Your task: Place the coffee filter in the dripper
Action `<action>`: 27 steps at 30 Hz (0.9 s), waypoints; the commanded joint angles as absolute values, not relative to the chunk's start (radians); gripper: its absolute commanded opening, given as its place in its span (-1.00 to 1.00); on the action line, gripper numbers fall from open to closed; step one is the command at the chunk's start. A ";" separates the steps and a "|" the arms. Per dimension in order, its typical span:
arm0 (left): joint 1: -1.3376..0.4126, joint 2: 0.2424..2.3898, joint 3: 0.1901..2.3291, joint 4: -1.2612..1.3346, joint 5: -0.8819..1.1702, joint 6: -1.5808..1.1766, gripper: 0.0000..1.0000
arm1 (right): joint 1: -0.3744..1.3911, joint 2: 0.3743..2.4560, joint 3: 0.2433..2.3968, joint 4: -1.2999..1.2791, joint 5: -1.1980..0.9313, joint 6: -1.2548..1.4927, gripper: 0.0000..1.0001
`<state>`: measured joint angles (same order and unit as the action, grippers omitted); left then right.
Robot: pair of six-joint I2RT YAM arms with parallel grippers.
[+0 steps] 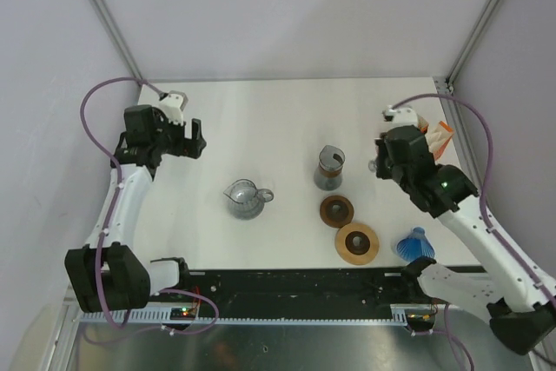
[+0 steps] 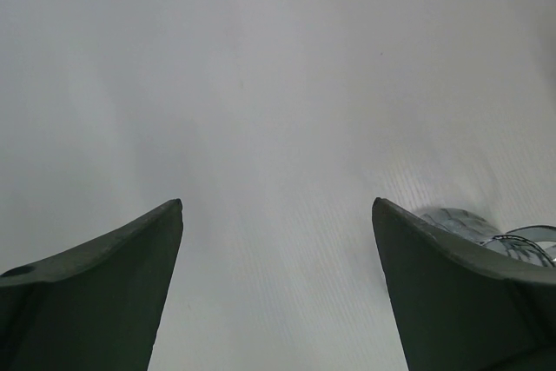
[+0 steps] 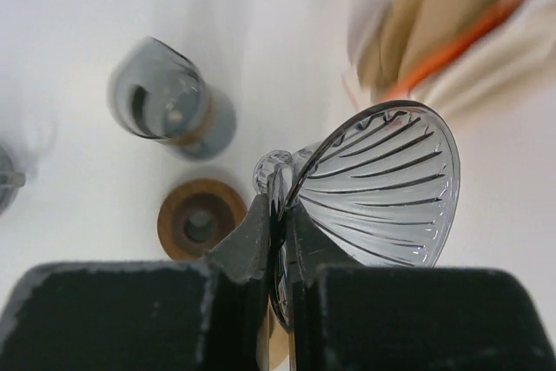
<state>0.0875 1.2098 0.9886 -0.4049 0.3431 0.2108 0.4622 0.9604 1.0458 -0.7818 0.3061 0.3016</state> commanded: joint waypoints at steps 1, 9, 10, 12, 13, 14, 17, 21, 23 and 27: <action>0.089 1.155 1.082 -0.470 0.452 0.219 0.87 | 0.749 0.996 1.212 -0.710 0.654 -0.016 -1.00; 0.055 1.144 1.214 -0.607 0.606 0.196 0.80 | 1.164 1.221 1.238 -0.416 0.685 -0.831 -1.00; 0.038 1.144 1.230 -0.626 0.618 0.192 0.77 | 1.180 1.254 1.239 -0.388 0.665 -0.893 -1.00; -0.010 1.147 1.270 -0.663 0.623 0.186 0.74 | 1.207 1.301 1.238 -0.324 0.629 -1.010 -1.00; -0.039 1.149 1.295 -0.680 0.615 0.186 0.74 | 1.217 1.320 1.238 -0.288 0.610 -1.064 -1.00; -0.073 1.150 1.317 -0.703 0.609 0.186 0.73 | 1.224 1.338 1.238 -0.260 0.584 -1.100 -1.00; -0.150 1.149 1.375 -0.747 0.599 0.177 0.72 | 1.229 1.373 1.238 -0.197 0.514 -1.184 -1.00; -0.252 1.157 1.407 -0.774 0.602 0.159 0.69 | 1.234 1.399 1.238 -0.182 0.407 -1.239 -1.00; -0.300 1.167 1.421 -0.778 0.575 0.160 0.68 | 1.248 1.415 1.238 -0.182 0.388 -1.257 -1.00; -0.383 1.191 1.467 -0.777 0.472 0.168 0.67 | 1.283 1.455 1.239 -0.176 0.418 -1.296 -1.00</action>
<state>-0.3241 1.1793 1.3975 -0.7567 0.5503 0.1825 1.2472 1.4178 1.2182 -0.2455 0.4324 -1.1893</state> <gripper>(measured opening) 0.840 0.067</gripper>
